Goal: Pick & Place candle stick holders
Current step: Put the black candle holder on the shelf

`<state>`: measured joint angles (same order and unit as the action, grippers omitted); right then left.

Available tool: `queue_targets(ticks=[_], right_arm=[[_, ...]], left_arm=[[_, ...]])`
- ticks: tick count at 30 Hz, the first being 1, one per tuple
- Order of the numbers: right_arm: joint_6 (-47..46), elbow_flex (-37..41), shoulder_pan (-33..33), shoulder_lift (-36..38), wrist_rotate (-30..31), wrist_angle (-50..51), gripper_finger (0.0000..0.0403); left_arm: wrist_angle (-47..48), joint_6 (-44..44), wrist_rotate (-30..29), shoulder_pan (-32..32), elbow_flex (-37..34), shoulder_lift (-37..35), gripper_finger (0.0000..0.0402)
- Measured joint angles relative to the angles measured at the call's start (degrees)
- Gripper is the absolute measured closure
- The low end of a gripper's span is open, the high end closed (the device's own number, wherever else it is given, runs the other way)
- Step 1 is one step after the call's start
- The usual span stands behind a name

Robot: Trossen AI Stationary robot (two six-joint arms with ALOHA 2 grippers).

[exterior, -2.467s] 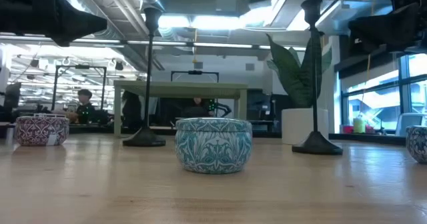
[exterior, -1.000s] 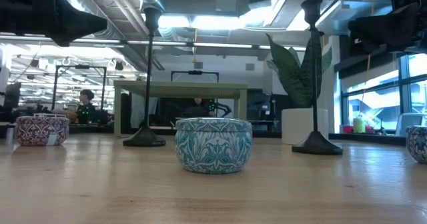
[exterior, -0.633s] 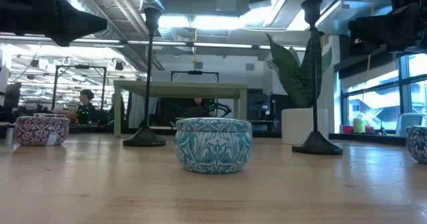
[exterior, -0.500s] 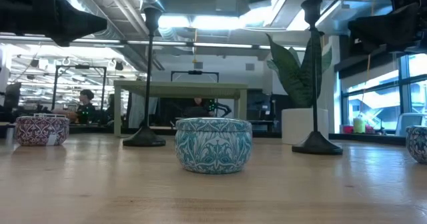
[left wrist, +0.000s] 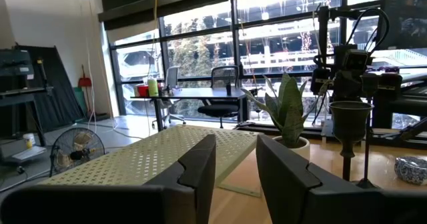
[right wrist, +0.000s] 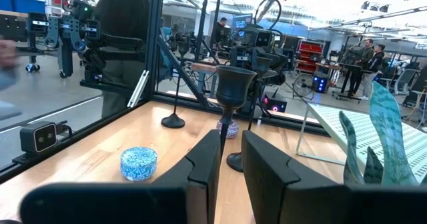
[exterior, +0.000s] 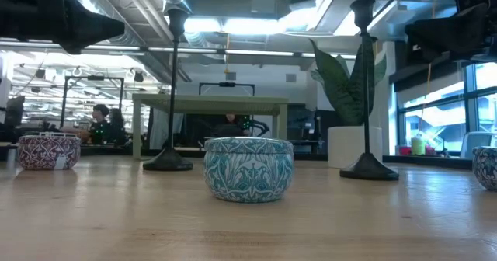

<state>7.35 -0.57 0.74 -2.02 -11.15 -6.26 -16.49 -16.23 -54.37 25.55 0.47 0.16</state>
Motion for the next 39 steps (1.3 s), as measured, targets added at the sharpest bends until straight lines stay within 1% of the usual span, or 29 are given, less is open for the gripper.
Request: queue_targets(ticks=[18,23,30,33,36,39], right_arm=[[0.0,0.0,0.01,0.01,-0.03,-0.02,0.0336],[0.0,0.01,0.0,0.01,-0.03,-1.62,0.0336],[-0.02,0.02,0.01,0.0,-0.01,-2.48,0.0336],[0.0,0.02,0.0,0.0,0.01,-6.4,0.0336],[-0.17,0.02,0.01,0.0,-0.02,-10.41,0.0336],[-0.52,0.02,0.0,0.0,-0.03,-15.29,0.0336]], left_arm=[[0.01,0.0,-0.01,0.0,0.0,-0.01,0.0297],[0.0,0.0,-0.03,0.0,0.01,0.0,0.0297],[0.0,0.0,-1.27,-0.01,0.0,0.0,0.0297],[-0.52,0.0,0.63,-0.01,0.0,-0.01,0.0297],[-3.36,0.0,4.05,-0.01,0.13,-0.02,0.0297],[-6.3,-0.01,6.91,0.02,1.77,0.01,0.0297]])
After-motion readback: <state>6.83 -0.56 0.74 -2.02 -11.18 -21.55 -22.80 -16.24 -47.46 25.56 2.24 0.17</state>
